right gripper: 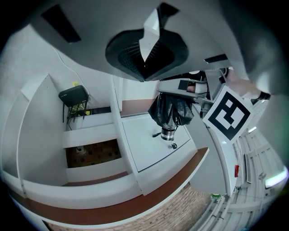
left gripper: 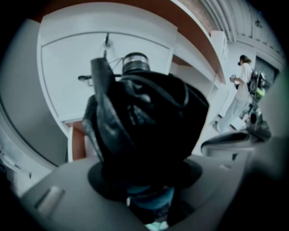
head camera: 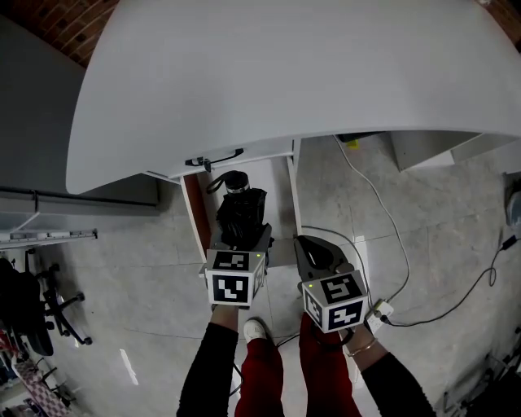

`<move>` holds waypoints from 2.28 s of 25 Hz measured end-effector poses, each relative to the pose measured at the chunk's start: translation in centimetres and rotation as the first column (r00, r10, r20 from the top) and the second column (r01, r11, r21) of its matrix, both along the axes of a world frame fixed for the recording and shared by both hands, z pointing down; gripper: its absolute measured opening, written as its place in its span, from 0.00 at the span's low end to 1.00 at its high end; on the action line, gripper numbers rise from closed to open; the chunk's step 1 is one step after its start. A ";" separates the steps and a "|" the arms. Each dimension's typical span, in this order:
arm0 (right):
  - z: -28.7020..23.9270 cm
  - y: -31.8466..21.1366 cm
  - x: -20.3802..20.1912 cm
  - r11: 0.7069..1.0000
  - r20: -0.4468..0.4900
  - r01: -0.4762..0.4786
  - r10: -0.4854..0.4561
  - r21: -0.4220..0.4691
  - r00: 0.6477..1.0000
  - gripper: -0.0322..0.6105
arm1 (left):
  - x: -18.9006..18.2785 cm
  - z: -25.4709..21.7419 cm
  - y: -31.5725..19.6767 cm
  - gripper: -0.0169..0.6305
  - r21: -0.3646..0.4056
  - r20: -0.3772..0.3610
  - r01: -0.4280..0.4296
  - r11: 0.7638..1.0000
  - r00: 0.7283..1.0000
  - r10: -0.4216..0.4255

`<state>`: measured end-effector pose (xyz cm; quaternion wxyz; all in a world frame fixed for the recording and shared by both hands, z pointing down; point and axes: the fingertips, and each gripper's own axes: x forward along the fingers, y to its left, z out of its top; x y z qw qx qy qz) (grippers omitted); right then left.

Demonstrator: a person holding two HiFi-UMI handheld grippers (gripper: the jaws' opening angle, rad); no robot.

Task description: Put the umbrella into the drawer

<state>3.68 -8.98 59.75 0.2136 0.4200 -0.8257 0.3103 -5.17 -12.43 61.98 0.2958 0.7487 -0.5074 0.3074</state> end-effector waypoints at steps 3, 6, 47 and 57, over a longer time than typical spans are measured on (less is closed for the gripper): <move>0.7 -0.5 0.3 1.000 -0.008 -0.002 0.002 -0.010 1.000 0.05 | 0.0 1.4 -0.9 0.40 -0.017 0.002 0.007 1.000 1.000 -0.007; 1.5 -1.1 0.7 1.000 -0.018 -0.004 0.004 -0.021 1.000 0.05 | 0.3 2.8 -1.6 0.40 -0.042 0.004 0.003 0.999 1.000 -0.003; 7.6 -3.0 -0.6 0.998 -0.050 0.026 -0.029 -0.055 0.998 0.05 | 1.4 15.4 -5.3 0.42 -0.212 0.057 0.057 0.976 0.997 -0.046; 8.3 -3.2 -0.7 0.998 -0.053 0.030 -0.033 -0.058 0.998 0.05 | 1.3 16.9 -5.9 0.43 -0.217 0.052 0.062 0.974 0.997 -0.052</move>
